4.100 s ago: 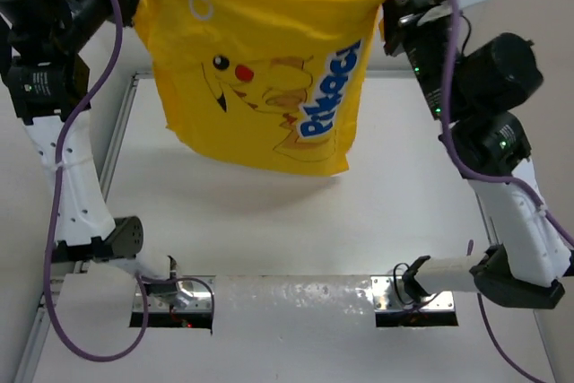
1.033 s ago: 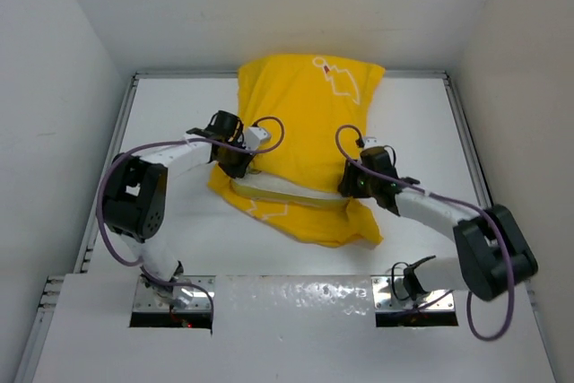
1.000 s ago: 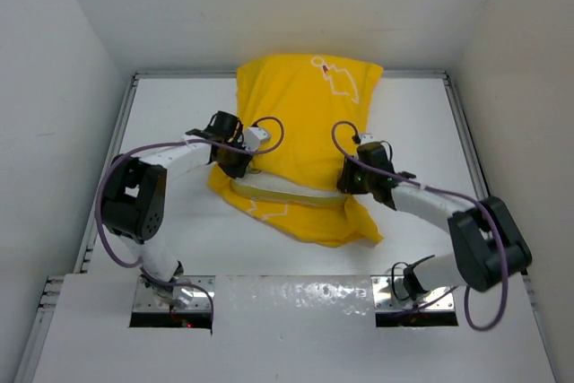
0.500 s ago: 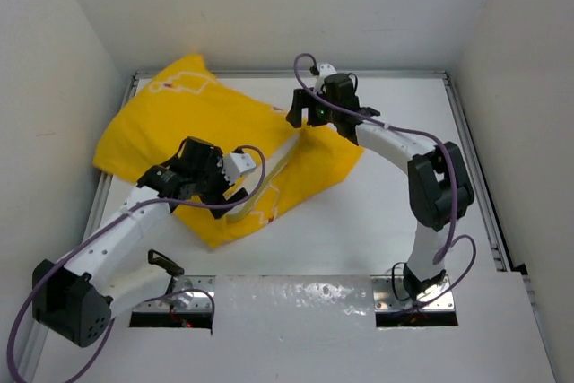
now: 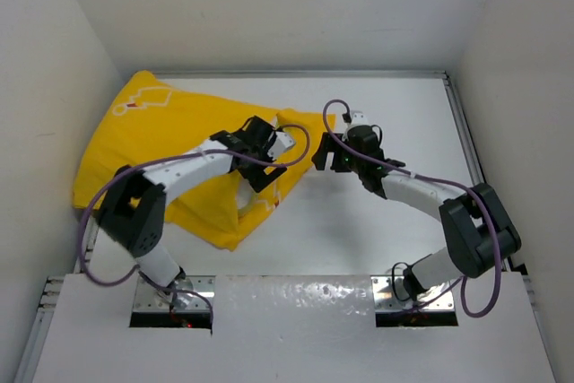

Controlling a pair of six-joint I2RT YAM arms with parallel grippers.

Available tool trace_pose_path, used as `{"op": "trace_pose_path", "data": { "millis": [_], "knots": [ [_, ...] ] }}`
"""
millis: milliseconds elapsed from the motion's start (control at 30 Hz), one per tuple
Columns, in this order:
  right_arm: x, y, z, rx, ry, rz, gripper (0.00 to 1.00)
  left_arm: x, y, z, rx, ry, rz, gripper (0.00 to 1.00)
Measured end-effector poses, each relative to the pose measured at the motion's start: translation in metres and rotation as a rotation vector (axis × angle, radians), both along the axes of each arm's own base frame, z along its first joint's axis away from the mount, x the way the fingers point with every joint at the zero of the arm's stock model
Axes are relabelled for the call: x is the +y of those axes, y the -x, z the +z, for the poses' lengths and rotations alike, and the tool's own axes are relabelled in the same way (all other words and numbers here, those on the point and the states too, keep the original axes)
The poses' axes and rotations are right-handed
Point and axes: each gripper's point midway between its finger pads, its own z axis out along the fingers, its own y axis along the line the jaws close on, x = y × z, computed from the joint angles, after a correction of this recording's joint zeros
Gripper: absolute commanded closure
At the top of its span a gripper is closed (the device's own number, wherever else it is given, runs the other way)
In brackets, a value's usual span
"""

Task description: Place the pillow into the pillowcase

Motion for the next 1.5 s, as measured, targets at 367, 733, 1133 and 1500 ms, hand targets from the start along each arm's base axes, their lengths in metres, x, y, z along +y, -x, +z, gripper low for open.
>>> {"op": "trace_pose_path", "data": {
  "millis": [367, 733, 1133, 1500],
  "knots": [
    [0.03, 0.015, -0.013, 0.015, -0.035, 0.059, 0.25, 0.025, -0.052, -0.025, -0.156, -0.173, 0.236, 1.0],
    [0.098, 0.013, 0.006, -0.042, -0.152, 0.198, 0.81, 0.065, -0.062, 0.085, -0.297, 0.081, 0.315, 1.0],
    [0.205, -0.029, -0.011, -0.008, -0.293, 0.292, 0.61, 0.055, -0.027, 0.123, -0.283, 0.198, 0.218, 1.0],
    [0.23, -0.05, -0.039, 0.022, -0.234, 0.18, 0.18, 0.041, -0.012, 0.115, -0.192, 0.256, 0.159, 1.0]
  ]
}}
